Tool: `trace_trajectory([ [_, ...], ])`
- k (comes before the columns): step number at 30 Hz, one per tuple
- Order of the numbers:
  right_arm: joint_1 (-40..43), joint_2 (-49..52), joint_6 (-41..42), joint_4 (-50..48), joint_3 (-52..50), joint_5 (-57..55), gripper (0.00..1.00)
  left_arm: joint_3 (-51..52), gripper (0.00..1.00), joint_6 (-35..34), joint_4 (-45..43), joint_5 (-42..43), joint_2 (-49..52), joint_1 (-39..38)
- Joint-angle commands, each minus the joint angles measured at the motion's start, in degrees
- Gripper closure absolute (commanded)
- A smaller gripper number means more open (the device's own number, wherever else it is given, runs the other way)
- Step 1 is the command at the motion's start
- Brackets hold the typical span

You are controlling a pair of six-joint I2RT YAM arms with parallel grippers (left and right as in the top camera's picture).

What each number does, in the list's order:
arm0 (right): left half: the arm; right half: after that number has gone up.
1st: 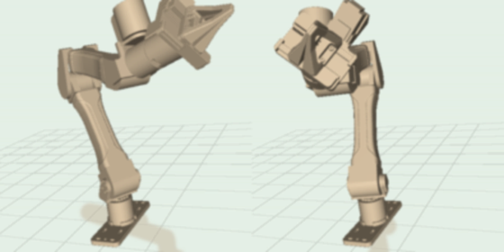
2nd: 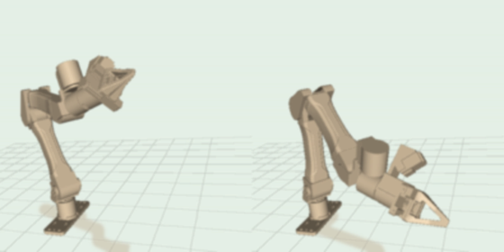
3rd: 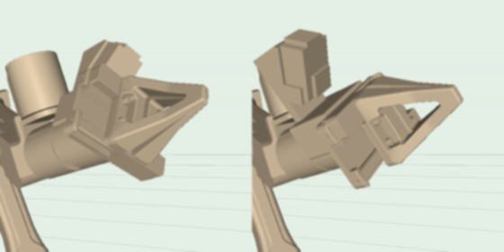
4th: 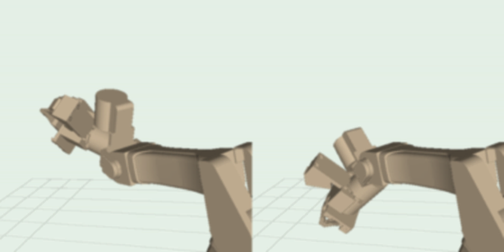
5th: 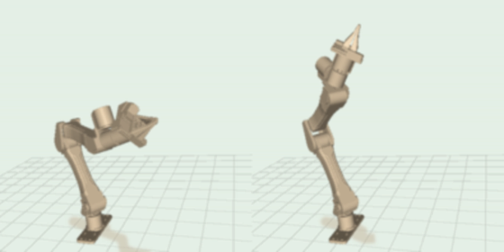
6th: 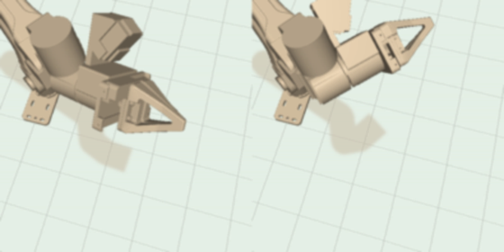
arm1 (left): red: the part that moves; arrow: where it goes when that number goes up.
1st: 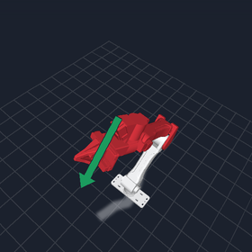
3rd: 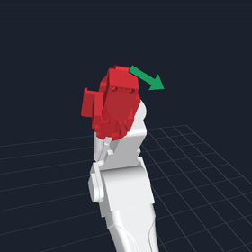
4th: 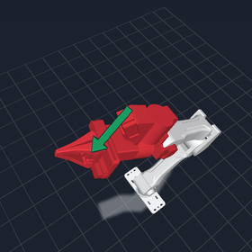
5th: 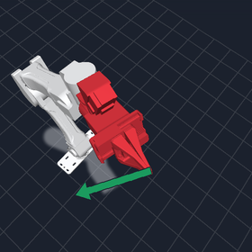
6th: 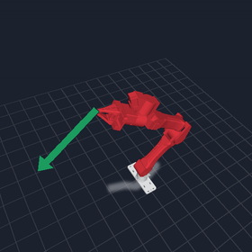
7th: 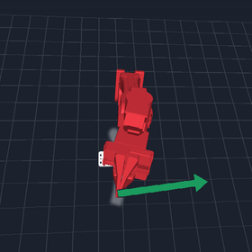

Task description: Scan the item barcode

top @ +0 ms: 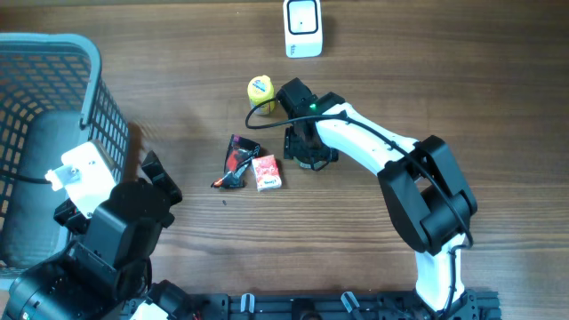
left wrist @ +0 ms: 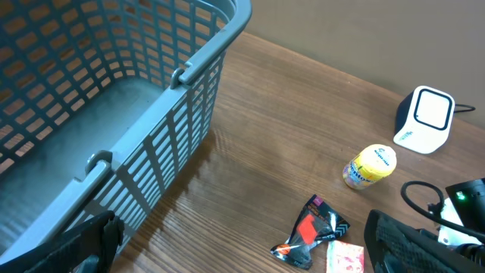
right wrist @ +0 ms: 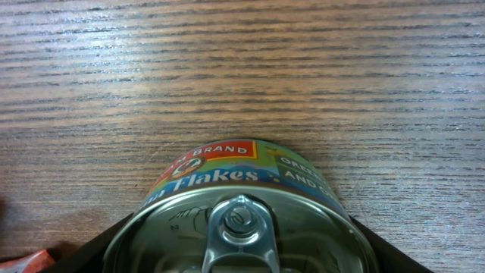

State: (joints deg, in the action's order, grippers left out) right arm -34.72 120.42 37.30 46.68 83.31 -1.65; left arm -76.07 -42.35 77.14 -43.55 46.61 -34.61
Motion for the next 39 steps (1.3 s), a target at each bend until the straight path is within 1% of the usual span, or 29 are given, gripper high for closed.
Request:
trace_trajectory([
  [1,-0.1,3.0,1.7,0.3,-2.2,1.3,0.31,0.3,0.0,-0.6,0.1,0.0,0.0,0.0],
  [3,-0.1,3.0,1.8,1.1,-2.2,2.6,0.31,0.3,0.0,-0.6,0.1,0.0,0.0,0.0],
  [6,1.2,3.0,1.7,5.2,-1.2,12.6,0.32,0.3,0.0,-0.6,0.1,0.0,0.0,0.0],
  [7,1.8,3.0,1.6,6.8,-0.6,14.3,0.34,0.3,0.0,-0.6,0.1,0.0,0.0,0.0],
  [10,4.9,3.0,-2.2,13.2,2.8,21.6,0.41,0.3,0.0,-0.6,0.1,0.0,0.0,0.0],
  [12,6.8,3.0,-5.9,19.1,5.2,26.9,0.45,0.3,0.0,-0.6,0.0,0.0,0.0,0.0],
  [13,7.5,3.0,-6.1,21.8,6.1,28.3,0.47,0.3,0.0,-0.6,0.0,0.0,0.0,0.0],
  [17,8.7,3.0,-11.9,31.7,9.1,36.3,0.47,0.3,0.0,-0.6,0.1,0.0,0.0,0.0],
  [20,8.7,3.0,-13.9,38.9,10.9,39.1,0.48,0.3,0.0,-0.6,0.1,0.1,0.0,0.0],
  [22,8.7,3.0,-15.3,40.7,11.0,40.8,0.49,0.3,0.0,-2.1,0.1,0.2,0.0,0.0],
  [24,8.7,3.0,-15.3,41.2,11.0,40.8,0.5,0.3,0.0,-2.1,0.2,0.2,0.0,0.0],
  [26,8.7,3.0,-14.8,41.2,11.0,40.8,0.51,0.3,0.0,-2.1,0.3,0.2,0.0,0.0],
  [28,8.7,3.0,-14.6,40.5,11.0,41.2,0.58,0.3,0.0,-2.1,0.3,0.2,0.0,0.0],
  [31,8.7,3.0,-14.6,36.7,11.0,43.0,0.58,0.3,0.0,-2.1,0.3,0.2,0.0,0.0],
  [34,9.9,3.0,-14.8,22.0,11.0,44.1,0.53,0.3,0.0,-3.8,0.3,0.2,0.1,0.0],
  [36,11.0,3.0,-14.3,12.9,11.0,41.4,0.58,0.3,0.0,-3.8,0.3,0.2,0.0,0.0],
  [37,11.8,3.0,-12.7,9.2,11.0,38.7,0.61,0.3,0.0,-3.8,0.3,0.2,0.0,0.0],
  [39,13.4,3.0,-11.8,4.5,11.0,33.8,0.61,0.3,0.0,-3.8,0.4,0.2,0.0,0.0],
])
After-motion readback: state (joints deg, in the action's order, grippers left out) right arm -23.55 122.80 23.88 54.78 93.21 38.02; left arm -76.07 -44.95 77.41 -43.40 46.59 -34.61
